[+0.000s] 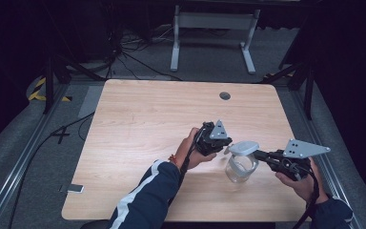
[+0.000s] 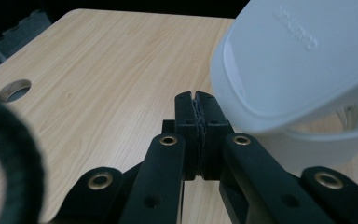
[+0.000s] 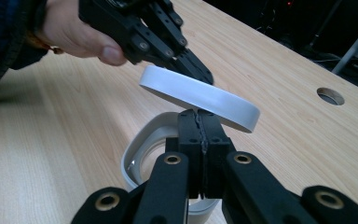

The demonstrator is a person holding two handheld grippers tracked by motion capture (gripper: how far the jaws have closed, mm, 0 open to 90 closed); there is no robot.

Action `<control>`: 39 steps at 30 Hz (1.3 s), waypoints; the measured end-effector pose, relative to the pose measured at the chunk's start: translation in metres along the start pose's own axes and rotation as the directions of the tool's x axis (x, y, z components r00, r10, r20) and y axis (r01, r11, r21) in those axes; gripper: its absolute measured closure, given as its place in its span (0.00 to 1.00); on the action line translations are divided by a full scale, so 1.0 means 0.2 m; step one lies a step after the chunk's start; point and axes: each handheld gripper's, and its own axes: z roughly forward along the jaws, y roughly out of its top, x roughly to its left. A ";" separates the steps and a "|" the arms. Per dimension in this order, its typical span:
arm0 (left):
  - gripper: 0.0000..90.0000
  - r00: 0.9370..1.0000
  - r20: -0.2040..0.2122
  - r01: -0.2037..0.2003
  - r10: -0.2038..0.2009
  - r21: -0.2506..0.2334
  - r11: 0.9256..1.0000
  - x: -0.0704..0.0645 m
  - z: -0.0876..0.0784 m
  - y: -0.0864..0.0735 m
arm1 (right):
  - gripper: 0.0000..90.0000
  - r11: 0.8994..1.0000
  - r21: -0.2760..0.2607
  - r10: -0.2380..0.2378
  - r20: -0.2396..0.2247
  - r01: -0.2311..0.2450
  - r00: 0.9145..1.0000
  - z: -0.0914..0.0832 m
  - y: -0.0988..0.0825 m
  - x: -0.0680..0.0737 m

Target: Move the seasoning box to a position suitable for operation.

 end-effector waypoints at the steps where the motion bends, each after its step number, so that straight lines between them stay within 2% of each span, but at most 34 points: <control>1: 0.98 1.000 -0.002 -0.001 0.001 0.002 1.000 0.00 -0.01 -0.01 | 1.00 1.000 -0.002 -0.001 0.003 0.001 1.000 0.00 0.00 0.00; 4: 0.98 1.000 -0.015 -0.003 0.004 0.026 1.000 0.01 -0.04 -0.06 | 1.00 1.000 -0.012 0.001 0.026 -0.001 1.000 0.00 0.00 -0.01; 11: 0.96 0.999 -0.036 0.000 0.003 0.071 0.997 0.02 -0.15 -0.18 | 1.00 1.000 -0.006 0.001 0.032 0.000 0.999 0.01 0.01 -0.02; 15: 0.94 0.999 -0.046 0.001 0.003 0.099 0.995 0.02 -0.24 -0.26 | 1.00 1.000 -0.016 0.004 0.040 -0.003 0.999 0.01 0.02 -0.02; 17: 0.93 0.999 -0.047 0.021 -0.016 0.108 0.994 0.01 -0.29 -0.31 | 1.00 1.000 -0.027 0.008 0.049 -0.007 0.999 0.01 0.02 -0.03; 19: 0.93 0.998 -0.054 0.016 -0.009 0.125 0.992 0.00 -0.34 -0.34 | 1.00 1.000 -0.030 0.009 0.052 -0.008 0.999 0.02 0.03 -0.03; 21: 0.92 0.998 -0.068 0.028 -0.018 0.136 0.990 -0.01 -0.40 -0.40 | 1.00 1.000 -0.029 0.009 0.054 -0.007 0.999 0.03 0.04 -0.04; 23: 0.91 0.996 -0.084 0.042 -0.030 0.135 0.990 -0.02 -0.46 -0.45 | 1.00 1.000 -0.029 0.011 0.057 -0.009 0.998 0.05 0.05 -0.04; 24: 0.91 0.996 -0.084 0.042 -0.030 0.135 0.990 -0.02 -0.46 -0.45 | 1.00 1.000 -0.029 0.011 0.057 -0.009 0.998 0.05 0.05 -0.04; 28: 0.91 0.990 -0.122 0.083 -0.066 0.135 0.987 -0.01 -0.57 -0.54 | 1.00 1.000 -0.028 0.011 0.063 -0.009 0.998 0.07 0.06 -0.06; 31: 0.91 0.984 -0.148 0.126 -0.104 0.146 0.981 -0.01 -0.62 -0.62 | 1.00 1.000 -0.026 0.016 0.067 -0.014 0.998 0.09 0.07 -0.07; 36: 0.90 0.978 -0.163 0.160 -0.134 0.156 0.975 -0.02 -0.66 -0.71 | 1.00 1.000 -0.014 0.015 0.073 -0.014 0.997 0.13 0.08 -0.09; 39: 0.89 0.976 -0.165 0.167 -0.139 0.171 0.971 -0.03 -0.67 -0.75 | 1.00 1.000 -0.014 0.018 0.076 -0.017 0.997 0.14 0.08 -0.10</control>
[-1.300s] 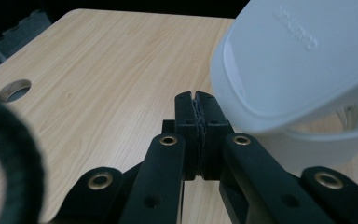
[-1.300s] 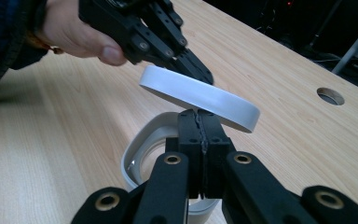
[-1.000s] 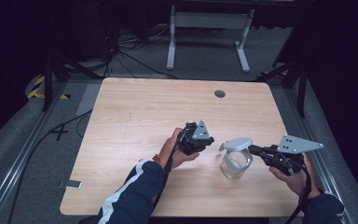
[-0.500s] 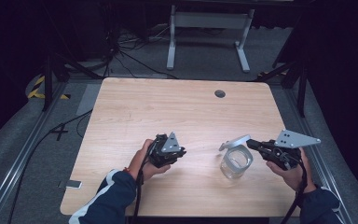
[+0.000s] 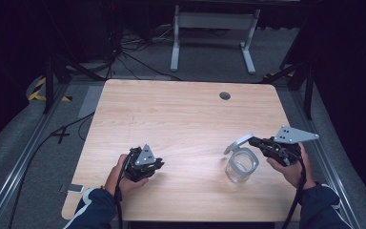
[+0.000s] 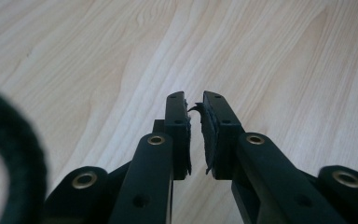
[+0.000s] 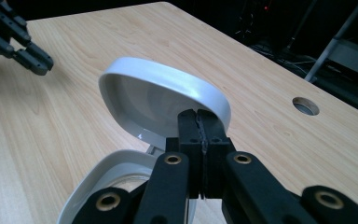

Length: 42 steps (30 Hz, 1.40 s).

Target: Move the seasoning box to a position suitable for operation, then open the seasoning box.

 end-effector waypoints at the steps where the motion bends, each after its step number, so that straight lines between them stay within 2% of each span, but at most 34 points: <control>1: 0.89 1.000 -0.002 0.000 0.000 0.008 1.000 0.00 0.00 -0.01 | 1.00 1.000 -0.003 0.004 0.001 -0.004 1.000 0.01 0.00 0.00; 6: 0.87 1.000 0.005 -0.003 0.003 0.033 0.999 -0.01 0.00 -0.05 | 1.00 1.000 -0.015 -0.002 0.003 0.002 1.000 0.02 0.02 -0.01; 12: 0.84 1.000 -0.003 0.003 -0.003 0.041 0.999 0.00 -0.01 -0.07 | 1.00 1.000 -0.005 -0.007 0.008 0.007 1.000 0.03 0.02 -0.01; 14: 0.81 1.000 -0.013 0.003 -0.003 0.048 0.999 0.01 -0.02 -0.08 | 0.98 1.000 -0.009 -0.010 0.008 0.010 1.000 0.02 0.02 -0.02; 19: 0.68 0.998 -0.041 0.040 -0.038 0.035 0.999 0.05 -0.06 -0.13 | 0.91 1.000 -0.001 -0.014 0.027 0.014 1.000 -0.04 -0.01 -0.05; 21: 0.66 0.998 -0.048 0.050 -0.048 0.031 0.998 0.06 -0.07 -0.15 | 0.89 1.000 0.004 -0.018 0.030 0.018 0.999 -0.05 -0.02 -0.06; 24: 0.58 0.996 -0.068 0.065 -0.062 0.040 0.997 0.09 -0.09 -0.18 | 0.85 0.998 0.037 -0.049 0.041 0.047 0.998 -0.06 -0.04 -0.07; 26: 0.55 0.994 -0.067 0.085 -0.083 0.032 0.996 0.11 -0.10 -0.22 | 0.81 0.997 0.049 -0.055 0.042 0.053 0.998 -0.07 -0.05 -0.08; 27: 0.53 0.994 -0.069 0.084 -0.081 0.041 0.996 0.12 -0.11 -0.23 | 0.79 0.997 0.054 -0.059 0.043 0.056 0.997 -0.08 -0.05 -0.08; 32: 0.41 0.986 -0.108 0.130 -0.125 0.038 0.991 0.16 -0.15 -0.30 | 0.62 0.993 0.100 -0.076 0.065 0.069 0.995 -0.12 -0.10 -0.09; 36: 0.37 0.984 -0.116 0.142 -0.135 0.055 0.988 0.18 -0.16 -0.36 | 0.51 0.986 0.147 -0.096 0.081 0.084 0.992 -0.15 -0.18 -0.08; 37: 0.35 0.985 -0.111 0.141 -0.135 0.048 0.989 0.19 -0.16 -0.36 | 0.49 0.984 0.157 -0.099 0.086 0.084 0.991 -0.17 -0.21 -0.09; 40: 0.34 0.979 -0.116 0.174 -0.169 0.027 0.984 0.20 -0.17 -0.39 | 0.45 0.979 0.190 -0.094 0.110 0.072 0.989 -0.20 -0.28 -0.10; 41: 0.33 0.979 -0.116 0.174 -0.169 0.027 0.984 0.20 -0.17 -0.39 | 0.44 0.978 0.200 -0.082 0.116 0.058 0.990 -0.21 -0.31 -0.11; 42: 0.33 0.977 -0.110 0.187 -0.184 0.014 0.982 0.21 -0.17 -0.41 | 0.44 0.978 0.200 -0.082 0.116 0.058 0.990 -0.21 -0.31 -0.11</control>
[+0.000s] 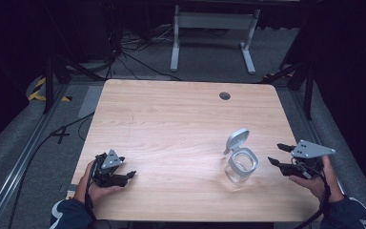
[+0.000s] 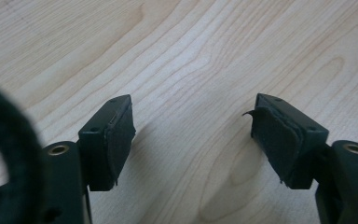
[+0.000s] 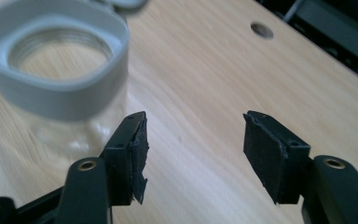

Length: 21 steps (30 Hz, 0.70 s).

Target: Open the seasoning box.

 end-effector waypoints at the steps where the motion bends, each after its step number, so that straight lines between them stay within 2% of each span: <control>1: 0.32 1.000 0.004 0.014 -0.014 -0.004 1.000 0.01 0.00 -0.01 | 0.43 1.000 0.011 0.018 0.000 -0.018 1.000 0.00 -0.04 -0.01; 3: 0.29 1.000 -0.005 0.017 -0.017 0.001 1.000 0.02 -0.01 -0.01 | 0.41 0.998 0.048 0.030 0.012 -0.031 0.999 0.00 -0.13 -0.01; 5: 0.28 1.000 0.000 0.031 -0.031 0.010 0.999 0.02 -0.01 -0.01 | 0.40 0.995 0.069 0.077 0.004 -0.077 0.997 0.01 -0.22 -0.01; 6: 0.27 0.999 -0.001 0.034 -0.034 0.005 0.999 0.03 0.00 -0.01 | 0.37 0.993 0.081 0.081 0.007 -0.081 0.997 0.01 -0.26 -0.01; 7: 0.25 0.999 0.000 0.037 -0.037 0.010 0.999 0.03 0.00 -0.01 | 0.35 0.990 0.091 0.103 0.014 -0.104 0.995 0.01 -0.31 -0.01; 9: 0.25 0.999 0.001 0.036 -0.036 0.010 0.999 0.03 0.00 -0.01 | 0.35 0.984 0.086 0.158 0.009 -0.158 0.987 0.02 -0.37 -0.02; 12: 0.25 0.999 0.003 0.047 -0.047 0.007 0.999 0.03 0.00 -0.01 | 0.34 0.977 0.097 0.188 0.009 -0.188 0.982 0.01 -0.48 0.00; 13: 0.25 0.999 0.004 0.051 -0.051 0.008 0.999 0.03 0.00 -0.01 | 0.34 0.973 0.101 0.209 0.005 -0.208 0.978 0.01 -0.50 0.00; 15: 0.25 0.998 0.006 0.056 -0.056 0.010 0.998 0.03 0.00 -0.01 | 0.32 0.970 0.102 0.221 0.013 -0.221 0.975 0.01 -0.53 0.01; 19: 0.24 0.999 0.005 0.050 -0.050 0.018 0.999 0.03 0.00 -0.01 | 0.30 0.951 0.075 0.301 -0.012 -0.300 0.953 0.00 -0.58 -0.01; 21: 0.24 0.998 0.002 0.056 -0.056 0.016 0.998 0.03 0.00 -0.01 | 0.29 0.950 0.075 0.305 -0.015 -0.303 0.952 0.01 -0.58 -0.01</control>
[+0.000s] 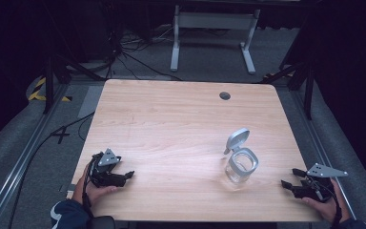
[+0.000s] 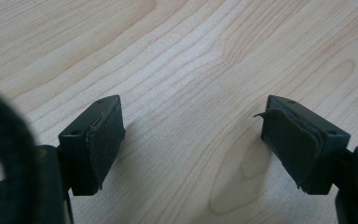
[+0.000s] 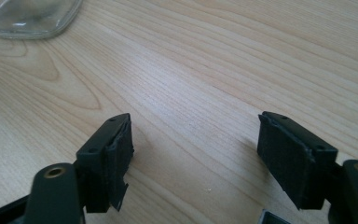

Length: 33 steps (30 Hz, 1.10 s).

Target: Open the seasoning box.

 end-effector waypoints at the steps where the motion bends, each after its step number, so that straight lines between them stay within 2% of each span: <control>1: 0.23 1.000 0.000 0.000 0.000 0.000 1.000 0.00 0.00 0.00 | 0.28 1.000 0.002 -0.004 0.001 0.004 1.000 0.00 0.00 0.00; 9: 0.21 1.000 0.000 0.005 -0.005 0.002 1.000 -0.01 0.01 0.00 | 0.28 1.000 0.004 -0.003 0.002 0.003 1.000 0.00 0.00 0.00; 13: 0.19 1.000 0.011 -0.006 0.006 0.011 1.000 -0.01 0.01 0.01 | 0.28 1.000 0.005 0.001 0.004 -0.001 1.000 0.00 0.00 0.01; 31: 0.18 1.000 0.005 -0.015 0.015 0.008 1.000 0.00 0.01 0.01 | 0.27 1.000 0.006 -0.001 -0.002 0.001 1.000 0.00 0.00 0.00; 33: 0.17 1.000 0.005 0.002 -0.002 0.011 1.000 -0.01 0.01 0.01 | 0.27 1.000 0.008 -0.002 -0.003 0.002 1.000 0.00 0.01 0.00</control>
